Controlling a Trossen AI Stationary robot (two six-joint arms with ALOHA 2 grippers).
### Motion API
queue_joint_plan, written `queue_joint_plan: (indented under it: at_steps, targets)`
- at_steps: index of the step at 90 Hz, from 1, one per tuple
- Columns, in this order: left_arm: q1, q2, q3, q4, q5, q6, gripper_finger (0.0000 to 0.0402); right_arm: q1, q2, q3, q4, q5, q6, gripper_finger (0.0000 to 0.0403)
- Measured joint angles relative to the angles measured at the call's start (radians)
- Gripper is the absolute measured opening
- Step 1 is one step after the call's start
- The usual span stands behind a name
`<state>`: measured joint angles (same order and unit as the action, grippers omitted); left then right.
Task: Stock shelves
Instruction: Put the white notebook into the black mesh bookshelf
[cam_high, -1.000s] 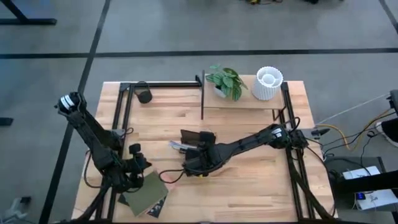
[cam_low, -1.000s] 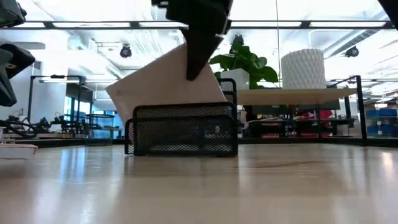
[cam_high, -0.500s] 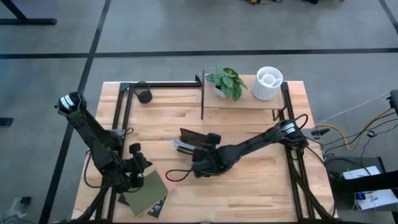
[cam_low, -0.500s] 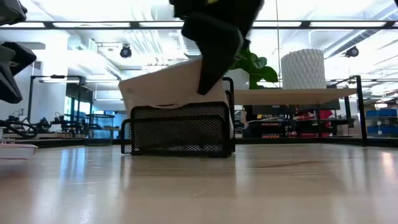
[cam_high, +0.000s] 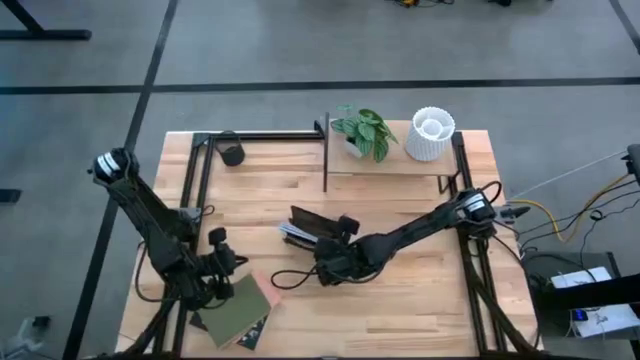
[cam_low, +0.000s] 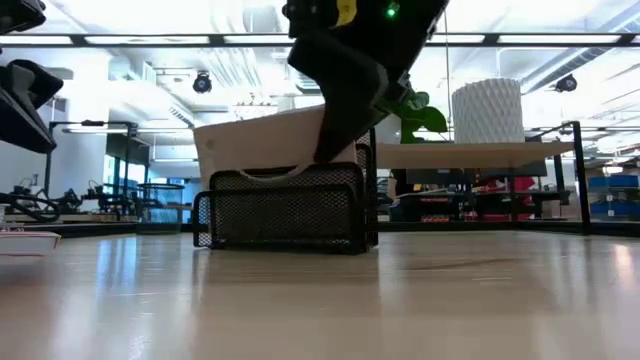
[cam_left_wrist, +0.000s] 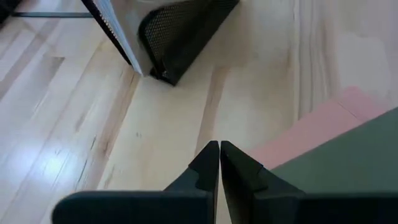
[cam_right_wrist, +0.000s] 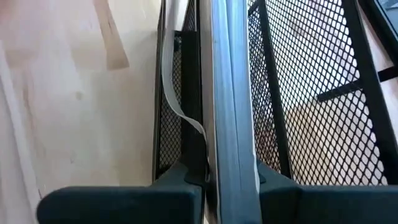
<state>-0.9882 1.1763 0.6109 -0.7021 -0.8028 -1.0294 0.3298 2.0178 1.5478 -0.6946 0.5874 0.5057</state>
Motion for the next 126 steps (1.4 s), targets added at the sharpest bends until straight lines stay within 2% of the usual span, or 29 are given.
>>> queue_joint_plan:
  at_steps: [41, 92, 126]
  targets:
    - [0.000, 0.000, 0.000, 0.000, 0.000, 0.000, 0.0000, 0.003, -0.008, -0.004, -0.017, -0.019, 0.012, 0.0051]
    - [0.000, 0.000, -0.001, 0.000, -0.001, 0.000, 0.0000, 0.019, -0.031, 0.020, -0.042, -0.020, 0.018, 0.0015]
    - [0.000, 0.000, -0.001, 0.000, -0.002, 0.000, 0.0000, 0.021, -0.041, 0.013, -0.064, -0.021, 0.074, 0.0022]
